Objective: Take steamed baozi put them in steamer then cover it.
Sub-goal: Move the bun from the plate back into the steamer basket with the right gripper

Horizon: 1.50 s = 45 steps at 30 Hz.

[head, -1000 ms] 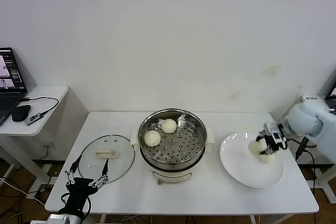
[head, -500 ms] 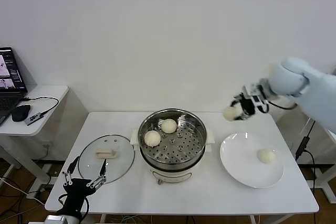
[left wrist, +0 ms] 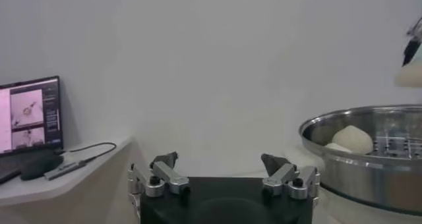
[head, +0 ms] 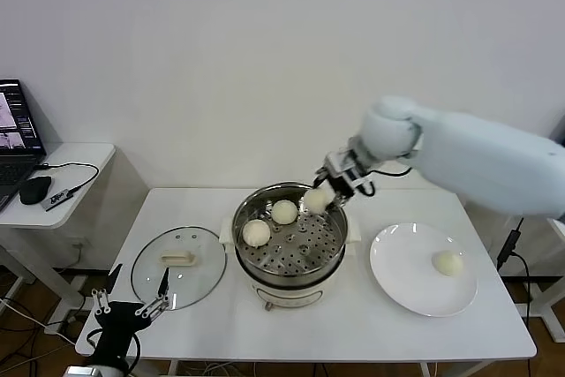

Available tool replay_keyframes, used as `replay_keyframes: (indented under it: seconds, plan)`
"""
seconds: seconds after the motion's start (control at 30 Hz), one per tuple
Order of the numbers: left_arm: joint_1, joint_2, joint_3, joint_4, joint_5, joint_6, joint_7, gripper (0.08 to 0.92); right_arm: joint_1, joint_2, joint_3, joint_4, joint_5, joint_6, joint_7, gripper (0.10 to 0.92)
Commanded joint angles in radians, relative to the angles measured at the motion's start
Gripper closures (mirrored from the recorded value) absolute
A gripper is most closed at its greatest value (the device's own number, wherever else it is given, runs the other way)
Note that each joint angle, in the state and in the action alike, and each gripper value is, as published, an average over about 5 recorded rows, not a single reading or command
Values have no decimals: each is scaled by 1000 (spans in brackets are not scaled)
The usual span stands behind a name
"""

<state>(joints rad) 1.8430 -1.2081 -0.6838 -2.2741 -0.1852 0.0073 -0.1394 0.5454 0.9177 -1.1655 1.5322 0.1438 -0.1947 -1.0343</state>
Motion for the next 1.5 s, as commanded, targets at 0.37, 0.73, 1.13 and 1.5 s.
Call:
replay_keyframes:
  seconds: [0.37, 0.73, 1.13, 1.5]
  plan:
    - [21, -20, -13, -8, 3, -3, -1, 177, -62, 182, -119, 2, -221, 315, 25, 474]
    - [17, -24, -10, -5, 2, -4, -2, 177, -58, 173, -133, 28, -227, 384, -14, 461]
    - [15, -27, -6, -1, 3, -6, -3, 177, -62, 166, -132, 39, -206, 383, -10, 457]
    - [11, -22, -5, -1, 3, -6, -2, 177, -44, 101, -97, 50, -183, 362, 10, 239]
